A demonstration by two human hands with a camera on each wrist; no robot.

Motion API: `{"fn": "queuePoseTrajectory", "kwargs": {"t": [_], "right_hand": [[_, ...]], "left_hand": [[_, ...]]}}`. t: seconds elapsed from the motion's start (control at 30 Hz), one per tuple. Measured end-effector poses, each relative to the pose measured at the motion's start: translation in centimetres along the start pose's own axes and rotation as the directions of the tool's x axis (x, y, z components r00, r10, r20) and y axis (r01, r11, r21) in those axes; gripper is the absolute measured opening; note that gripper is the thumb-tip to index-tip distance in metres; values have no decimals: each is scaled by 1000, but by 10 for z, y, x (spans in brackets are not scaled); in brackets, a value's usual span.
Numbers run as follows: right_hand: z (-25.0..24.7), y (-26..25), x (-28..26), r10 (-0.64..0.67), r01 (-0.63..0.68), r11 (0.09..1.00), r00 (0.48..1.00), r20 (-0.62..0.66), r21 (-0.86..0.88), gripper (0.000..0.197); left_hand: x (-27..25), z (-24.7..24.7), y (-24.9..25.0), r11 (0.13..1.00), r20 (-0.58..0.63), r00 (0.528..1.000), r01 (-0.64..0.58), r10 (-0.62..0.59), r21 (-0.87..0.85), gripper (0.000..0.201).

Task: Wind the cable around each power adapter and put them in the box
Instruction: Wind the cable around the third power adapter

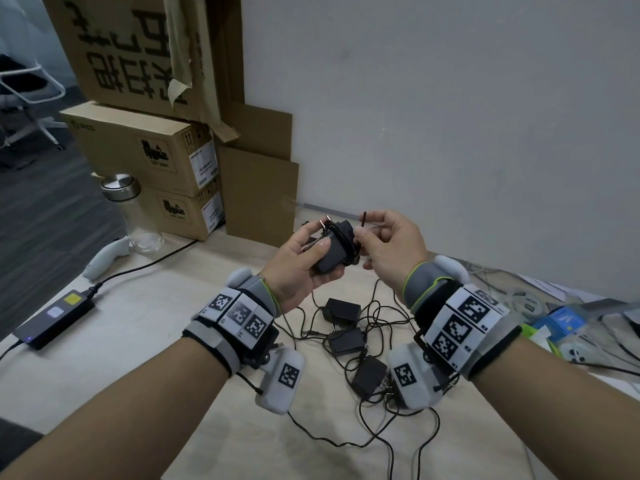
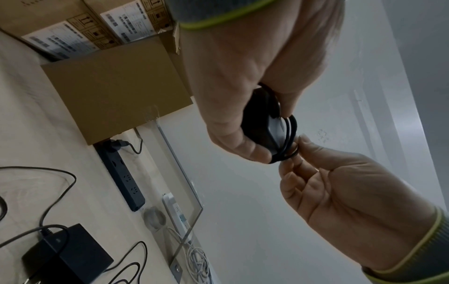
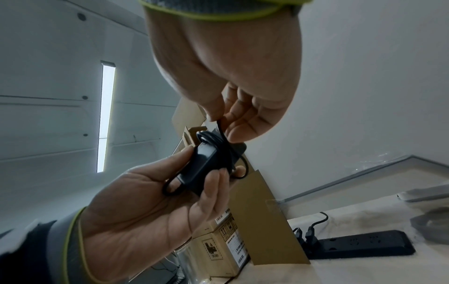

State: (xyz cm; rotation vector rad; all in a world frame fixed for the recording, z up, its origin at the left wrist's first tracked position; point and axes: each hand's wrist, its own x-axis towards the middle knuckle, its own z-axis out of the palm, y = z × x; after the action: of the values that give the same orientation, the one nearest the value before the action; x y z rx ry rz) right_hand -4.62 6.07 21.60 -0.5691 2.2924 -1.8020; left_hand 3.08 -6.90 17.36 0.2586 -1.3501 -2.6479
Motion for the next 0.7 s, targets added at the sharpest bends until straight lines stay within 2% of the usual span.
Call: {"fn": "queuePoseTrajectory", "kwargs": {"t": [0.23, 0.37, 0.53, 0.6, 0.67, 0.7], "right_hand": [[3, 6, 1, -107, 106, 985, 994, 1, -136, 26], [5, 8, 0, -142, 139, 977, 990, -6, -164, 24], [-1, 14, 4, -37, 30, 991, 998, -55, -132, 20], [-7, 19, 6, -33, 12, 973, 995, -89, -229, 19], [-12, 21, 7, -35, -2, 928, 995, -92, -373, 38], [-12, 20, 6, -3, -26, 931, 997, -78, -363, 45]], "left_hand": [[-1, 0, 0, 999, -4, 1000, -19, 19, 35, 36], [-1, 0, -2, 999, -37, 999, -21, 23, 47, 30], [0, 1, 2, 999, -103, 995, -4, 8, 38, 31], [-1, 0, 5, 1000, -102, 995, 1, 1, 21, 29], [-1, 1, 7, 1000, -96, 995, 3, -2, 7, 26], [-2, 1, 7, 1000, -92, 996, 2, -2, 1, 26]]}}
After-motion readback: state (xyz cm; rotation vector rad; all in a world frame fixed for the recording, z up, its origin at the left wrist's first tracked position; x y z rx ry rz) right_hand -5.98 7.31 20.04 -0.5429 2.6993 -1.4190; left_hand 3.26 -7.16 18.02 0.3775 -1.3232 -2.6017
